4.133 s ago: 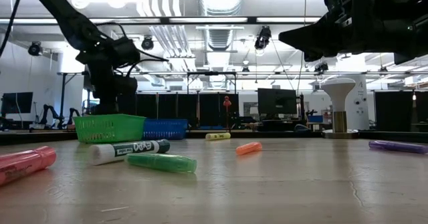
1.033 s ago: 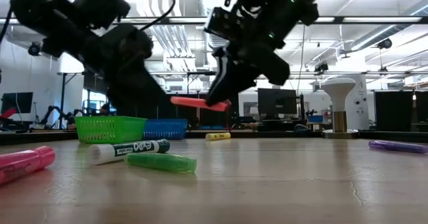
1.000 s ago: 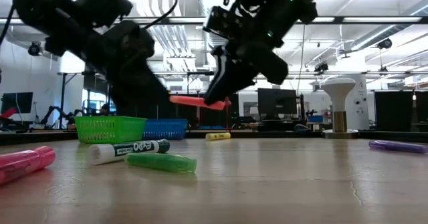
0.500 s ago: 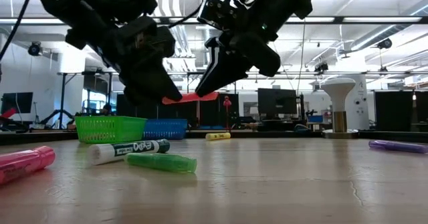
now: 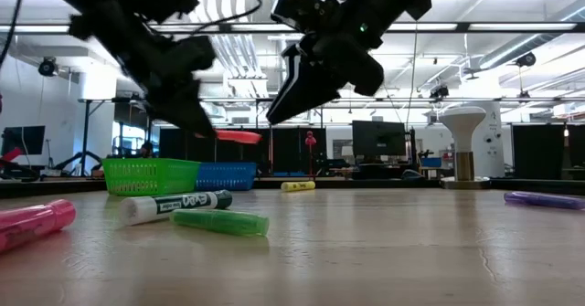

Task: Pick & Place Markers
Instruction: Put the orange pen into the green bin, then put the pink highlighter into the orange bin

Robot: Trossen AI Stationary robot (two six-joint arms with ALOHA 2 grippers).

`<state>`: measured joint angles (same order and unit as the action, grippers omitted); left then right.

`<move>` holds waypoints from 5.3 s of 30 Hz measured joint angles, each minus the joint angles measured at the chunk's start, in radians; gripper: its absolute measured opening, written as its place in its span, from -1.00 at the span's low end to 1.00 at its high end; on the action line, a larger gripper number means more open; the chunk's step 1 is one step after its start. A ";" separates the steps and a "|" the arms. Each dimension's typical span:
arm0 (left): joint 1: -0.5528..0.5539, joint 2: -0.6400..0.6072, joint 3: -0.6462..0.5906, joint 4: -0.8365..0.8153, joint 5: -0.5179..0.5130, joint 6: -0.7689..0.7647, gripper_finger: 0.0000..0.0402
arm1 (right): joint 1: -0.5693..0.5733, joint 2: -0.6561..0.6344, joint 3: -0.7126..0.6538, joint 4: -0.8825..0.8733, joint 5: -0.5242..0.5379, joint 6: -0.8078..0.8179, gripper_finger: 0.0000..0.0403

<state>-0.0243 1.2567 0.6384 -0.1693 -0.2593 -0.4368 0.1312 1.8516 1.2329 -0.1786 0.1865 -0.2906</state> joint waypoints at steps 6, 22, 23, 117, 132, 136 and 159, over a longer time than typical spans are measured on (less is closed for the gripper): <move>0.082 -0.184 -0.002 -0.347 -0.218 -0.114 -0.85 | 0.007 -0.020 0.001 -0.009 0.052 0.044 -0.46; 0.357 -0.185 -0.016 -0.489 -0.149 -0.053 -0.83 | 0.016 -0.020 -0.009 -0.021 0.050 0.082 -0.55; 0.357 -0.180 -0.023 -0.487 -0.147 -0.053 -0.83 | 0.016 -0.020 -0.010 -0.024 0.050 0.082 -0.55; -0.732 0.731 0.745 -0.664 0.000 0.190 -0.52 | 0.259 -0.038 -0.297 0.182 0.128 0.290 -0.89; -0.640 0.626 0.730 -1.003 -0.219 0.035 -0.74 | 0.263 -0.038 -0.297 0.184 0.129 0.290 -0.89; -0.551 0.466 0.628 -1.009 -0.354 0.020 -0.74 | 0.269 -0.038 -0.298 0.185 0.129 0.290 -0.89; 0.655 -0.054 -0.019 0.089 -0.357 1.022 -0.74 | 0.271 -0.038 -0.297 0.222 0.129 0.239 -0.89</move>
<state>0.6304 1.2023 0.6190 -0.0804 -0.6164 0.5852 0.4019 1.8133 0.9355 0.0438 0.3157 -0.0514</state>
